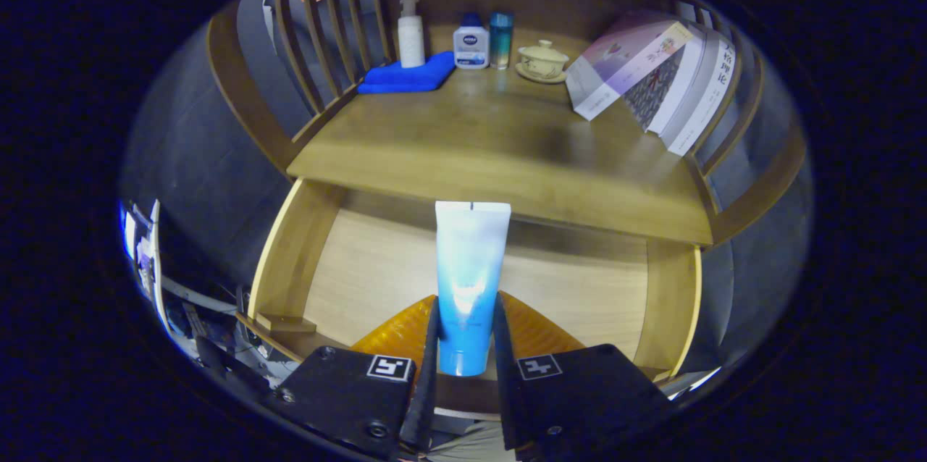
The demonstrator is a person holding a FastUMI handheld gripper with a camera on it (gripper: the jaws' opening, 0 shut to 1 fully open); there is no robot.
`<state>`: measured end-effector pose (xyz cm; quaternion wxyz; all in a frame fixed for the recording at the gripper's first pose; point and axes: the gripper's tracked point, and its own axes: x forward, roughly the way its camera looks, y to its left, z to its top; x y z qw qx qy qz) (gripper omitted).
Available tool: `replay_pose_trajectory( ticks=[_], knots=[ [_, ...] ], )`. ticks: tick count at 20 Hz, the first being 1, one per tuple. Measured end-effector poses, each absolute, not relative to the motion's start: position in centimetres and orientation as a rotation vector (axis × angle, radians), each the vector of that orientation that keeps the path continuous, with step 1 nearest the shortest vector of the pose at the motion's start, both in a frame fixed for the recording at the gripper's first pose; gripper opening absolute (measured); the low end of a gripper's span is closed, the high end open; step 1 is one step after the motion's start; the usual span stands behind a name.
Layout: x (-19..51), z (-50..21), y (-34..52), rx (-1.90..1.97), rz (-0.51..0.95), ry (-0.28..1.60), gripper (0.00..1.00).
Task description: Pull open the drawer, take out the items inside it, and place them on the countertop above the cabinet.
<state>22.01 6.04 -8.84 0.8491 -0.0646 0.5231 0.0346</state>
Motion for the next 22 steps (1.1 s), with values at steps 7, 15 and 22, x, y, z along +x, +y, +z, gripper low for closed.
replay_pose_trajectory(
  ticks=[7, 15, 22],
  knots=[
    [28.0, -6.0, 4.8, -0.118, -0.006, 1.017, 0.39],
    [34.2, -6.1, 3.8, -0.103, -0.073, 0.961, 0.4],
    [37.2, -7.9, 3.9, -0.146, -0.108, 0.944, 0.39]
  ],
)
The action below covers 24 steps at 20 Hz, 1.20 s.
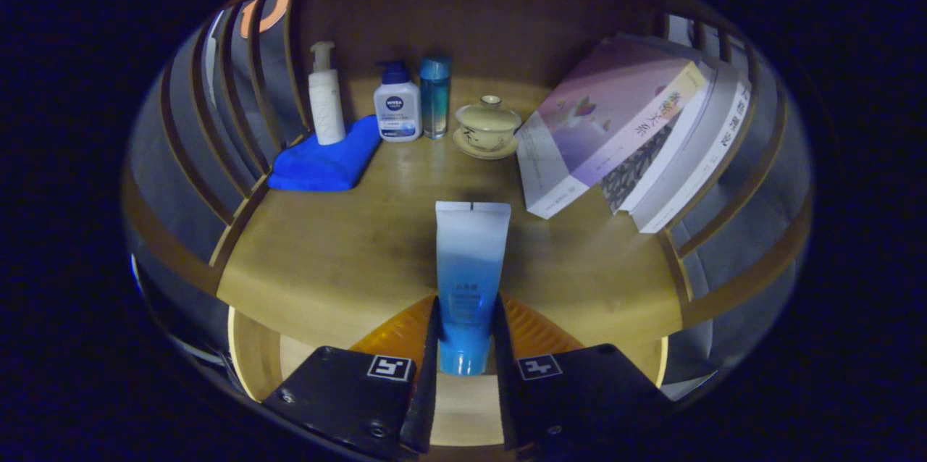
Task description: Pull open the drawer, take out the items inside it, and place them on the countertop above the cabinet.
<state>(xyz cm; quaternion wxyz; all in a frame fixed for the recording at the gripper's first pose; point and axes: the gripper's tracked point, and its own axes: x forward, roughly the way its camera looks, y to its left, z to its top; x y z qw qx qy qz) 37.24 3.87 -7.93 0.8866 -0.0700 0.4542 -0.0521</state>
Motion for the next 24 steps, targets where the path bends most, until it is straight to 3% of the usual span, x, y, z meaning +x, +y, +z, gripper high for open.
replay_pose_trajectory(
  ticks=[4, 9, 15, 18, 24],
  knots=[
    [38.6, -9.1, 4.7, -0.169, -0.112, 0.925, 0.4],
    [39.2, -9.3, 4.6, -0.164, -0.14, 0.9, 0.48],
    [35.6, -6.0, 6.1, -0.085, -0.074, 0.832, 0.53],
    [31.5, -4.1, 7.5, -0.084, -0.012, 0.762, 0.78],
    [21.6, -1.7, 8.7, -0.05, 0.049, 0.579, 0.82]
  ],
)
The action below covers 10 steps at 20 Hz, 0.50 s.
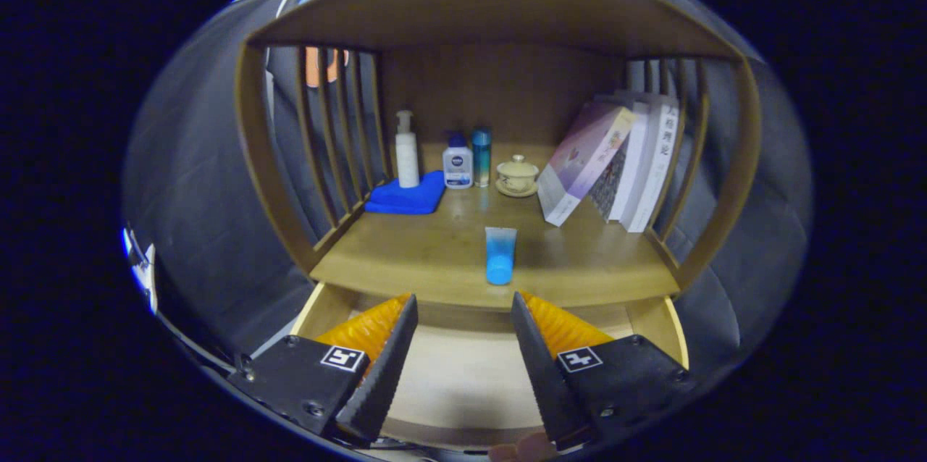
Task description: Pull open the drawer, take out the items inside it, and place them on the countertop above the cabinet.
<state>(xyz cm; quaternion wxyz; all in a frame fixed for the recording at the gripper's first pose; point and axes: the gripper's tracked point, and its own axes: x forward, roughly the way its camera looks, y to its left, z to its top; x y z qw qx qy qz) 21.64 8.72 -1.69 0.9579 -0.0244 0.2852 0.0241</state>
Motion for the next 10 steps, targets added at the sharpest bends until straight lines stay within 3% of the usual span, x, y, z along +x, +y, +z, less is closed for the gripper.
replay_pose_trajectory(
  ticks=[3, 10],
  knots=[
    [17.4, -1.5, 7.8, -0.014, 0.049, 0.481, 0.94],
    [9.9, -4.8, 5.5, -0.067, 0.028, 0.213, 0.98]
  ],
)
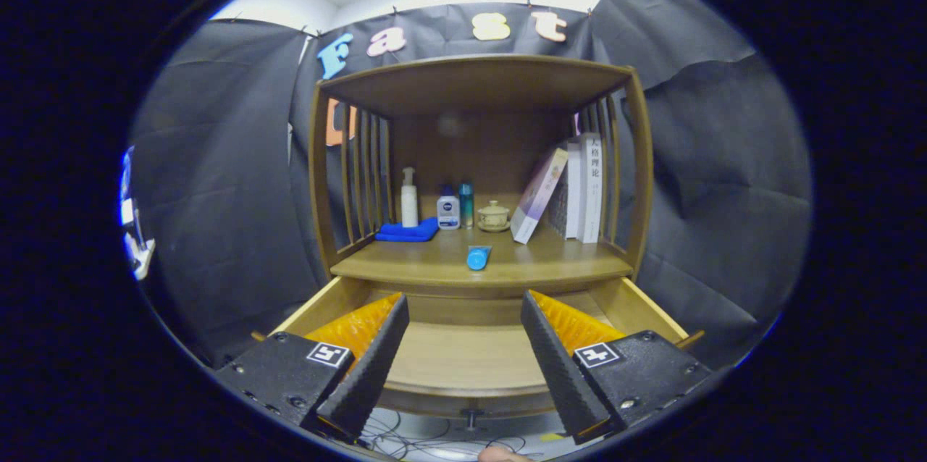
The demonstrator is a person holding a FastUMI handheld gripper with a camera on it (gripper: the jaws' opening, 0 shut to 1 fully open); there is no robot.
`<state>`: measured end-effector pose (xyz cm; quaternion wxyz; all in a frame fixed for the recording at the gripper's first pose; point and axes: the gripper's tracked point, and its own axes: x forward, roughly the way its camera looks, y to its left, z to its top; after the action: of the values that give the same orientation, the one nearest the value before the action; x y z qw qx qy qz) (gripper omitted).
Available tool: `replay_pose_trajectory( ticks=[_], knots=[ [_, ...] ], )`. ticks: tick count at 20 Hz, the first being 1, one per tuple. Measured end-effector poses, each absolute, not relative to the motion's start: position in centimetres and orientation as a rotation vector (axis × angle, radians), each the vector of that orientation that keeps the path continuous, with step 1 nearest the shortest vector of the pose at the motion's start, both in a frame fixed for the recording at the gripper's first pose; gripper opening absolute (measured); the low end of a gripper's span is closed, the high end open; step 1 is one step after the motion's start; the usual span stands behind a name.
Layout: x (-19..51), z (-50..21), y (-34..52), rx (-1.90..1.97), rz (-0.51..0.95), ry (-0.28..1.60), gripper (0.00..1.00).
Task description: Pull open the drawer, take out the items inside it, and place them on the countertop above the cabinet.
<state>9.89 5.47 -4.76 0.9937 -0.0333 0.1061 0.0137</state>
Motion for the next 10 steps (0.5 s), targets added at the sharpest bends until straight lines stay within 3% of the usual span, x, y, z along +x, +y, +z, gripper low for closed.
replay_pose_trajectory(
  ticks=[10],
  knots=[
    [6.6, -16.7, 4.9, -0.084, -0.015, 0.235, 0.98]
  ],
)
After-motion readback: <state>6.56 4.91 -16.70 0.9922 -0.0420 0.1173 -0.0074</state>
